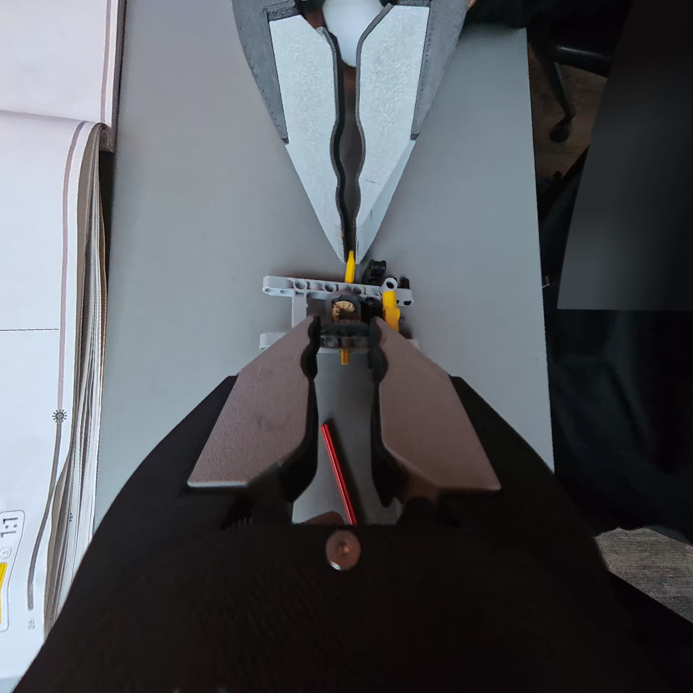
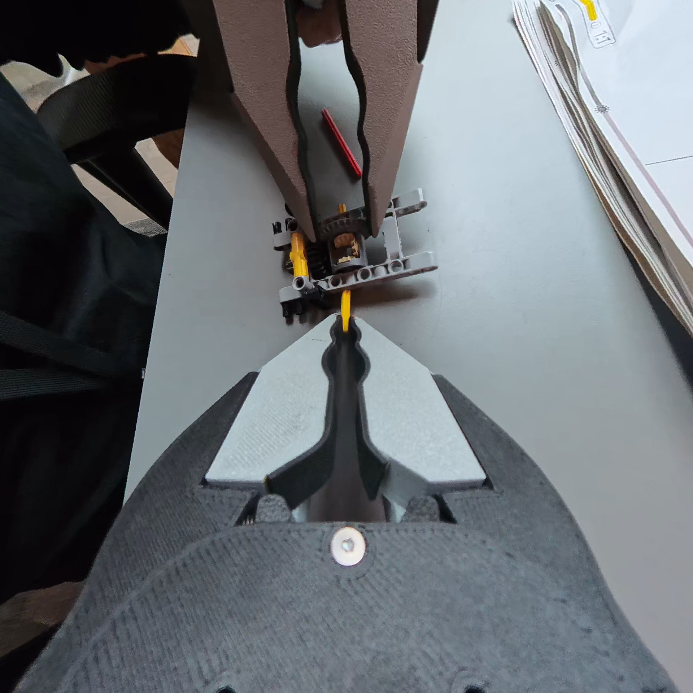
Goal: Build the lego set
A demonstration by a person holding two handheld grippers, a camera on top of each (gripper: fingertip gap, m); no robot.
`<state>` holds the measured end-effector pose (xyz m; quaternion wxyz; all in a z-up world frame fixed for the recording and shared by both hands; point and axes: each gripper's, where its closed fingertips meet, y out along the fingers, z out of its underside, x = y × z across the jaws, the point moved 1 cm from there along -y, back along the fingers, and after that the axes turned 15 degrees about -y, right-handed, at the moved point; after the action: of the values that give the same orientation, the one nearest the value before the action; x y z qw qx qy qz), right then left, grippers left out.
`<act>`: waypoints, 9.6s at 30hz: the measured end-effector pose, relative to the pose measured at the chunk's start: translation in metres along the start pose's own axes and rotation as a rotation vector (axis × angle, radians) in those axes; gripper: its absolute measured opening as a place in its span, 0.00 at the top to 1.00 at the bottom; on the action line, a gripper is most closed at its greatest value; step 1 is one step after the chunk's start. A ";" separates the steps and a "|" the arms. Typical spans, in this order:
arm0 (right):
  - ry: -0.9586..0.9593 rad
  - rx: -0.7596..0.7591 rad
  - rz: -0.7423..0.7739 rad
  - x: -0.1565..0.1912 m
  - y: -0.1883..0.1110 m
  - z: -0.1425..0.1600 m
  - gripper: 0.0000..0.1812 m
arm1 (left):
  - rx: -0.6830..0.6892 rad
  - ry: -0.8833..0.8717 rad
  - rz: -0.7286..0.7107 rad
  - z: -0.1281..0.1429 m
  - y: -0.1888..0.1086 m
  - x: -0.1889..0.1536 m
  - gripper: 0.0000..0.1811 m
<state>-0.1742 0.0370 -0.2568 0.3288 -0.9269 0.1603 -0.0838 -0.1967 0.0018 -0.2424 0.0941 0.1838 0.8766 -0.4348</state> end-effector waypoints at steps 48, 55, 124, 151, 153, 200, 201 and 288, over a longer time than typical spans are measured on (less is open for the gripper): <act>0.395 -0.136 -0.021 -0.008 -0.001 -0.016 0.86 | -0.167 -0.093 -0.033 -0.003 0.002 -0.001 0.88; 0.489 -0.077 0.060 -0.005 0.007 -0.012 0.89 | -0.200 -0.131 -0.158 -0.004 0.005 -0.007 0.89; 0.482 0.074 0.268 -0.013 0.001 -0.007 0.89 | -0.242 -0.210 -0.159 0.007 0.013 -0.024 0.92; 0.388 -0.049 0.223 -0.006 -0.010 -0.010 0.78 | -0.190 -0.115 -0.093 0.002 -0.028 0.004 0.84; 0.407 -0.044 0.184 -0.007 -0.005 -0.008 0.81 | -0.114 -0.075 -0.010 0.008 -0.018 0.001 0.84; -0.222 0.204 0.137 -0.008 0.001 -0.018 0.89 | -0.099 0.300 -0.112 0.027 0.007 -0.013 0.97; -0.227 0.193 0.149 -0.009 0.000 -0.018 0.89 | -0.099 0.287 -0.113 0.026 0.006 -0.011 0.97; 0.006 0.116 0.555 -0.015 -0.082 0.066 0.65 | -0.190 -0.289 -0.192 -0.012 0.027 0.013 0.97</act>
<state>-0.1508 0.1407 -0.2563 0.3910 -0.8270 0.4040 -0.0021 -0.1978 0.0301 -0.2591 0.1941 0.0253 0.9045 -0.3789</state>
